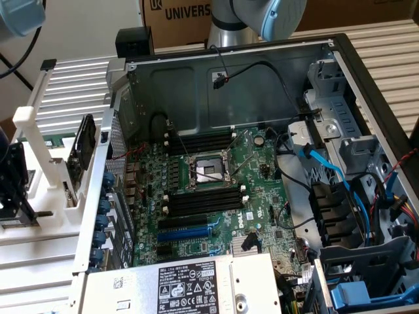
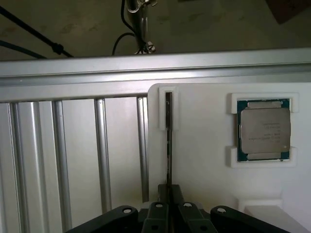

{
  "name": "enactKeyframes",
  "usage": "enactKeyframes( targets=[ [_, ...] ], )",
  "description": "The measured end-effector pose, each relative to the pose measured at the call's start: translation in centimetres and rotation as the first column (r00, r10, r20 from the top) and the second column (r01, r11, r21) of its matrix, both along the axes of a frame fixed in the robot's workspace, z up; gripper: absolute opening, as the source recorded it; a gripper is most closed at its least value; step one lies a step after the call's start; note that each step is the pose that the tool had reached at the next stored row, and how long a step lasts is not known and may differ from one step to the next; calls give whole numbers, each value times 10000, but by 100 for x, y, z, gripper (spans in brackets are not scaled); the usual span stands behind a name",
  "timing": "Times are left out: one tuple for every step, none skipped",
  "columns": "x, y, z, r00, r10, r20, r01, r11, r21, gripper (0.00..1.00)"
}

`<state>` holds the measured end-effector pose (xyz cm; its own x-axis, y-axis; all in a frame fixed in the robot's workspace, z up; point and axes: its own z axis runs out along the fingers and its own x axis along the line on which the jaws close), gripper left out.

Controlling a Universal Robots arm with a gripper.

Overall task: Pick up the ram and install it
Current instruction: 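Pick up the ram and move it above insertion slot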

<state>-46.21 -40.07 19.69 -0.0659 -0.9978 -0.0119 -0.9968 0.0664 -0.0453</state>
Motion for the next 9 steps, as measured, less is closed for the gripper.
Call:
enactKeyframes(
  targets=[
    [0,-1,0,10000,-1,0,1,10000,2,14],
    [0,-8,0,10000,0,0,0,10000,18,14],
    [0,-19,1,10000,0,1,0,10000,41,14],
    [0,-28,3,10000,1,1,-1,10000,63,14],
    [0,-35,3,10000,1,1,-1,10000,76,14],
    [0,-39,3,10000,1,0,-1,10000,84,14],
    [0,-44,3,10000,1,0,-1,10000,96,14],
    [0,-52,3,10000,0,0,0,9999,123,14],
    [0,-59,3,10000,0,1,0,9999,157,14]
  ],
)
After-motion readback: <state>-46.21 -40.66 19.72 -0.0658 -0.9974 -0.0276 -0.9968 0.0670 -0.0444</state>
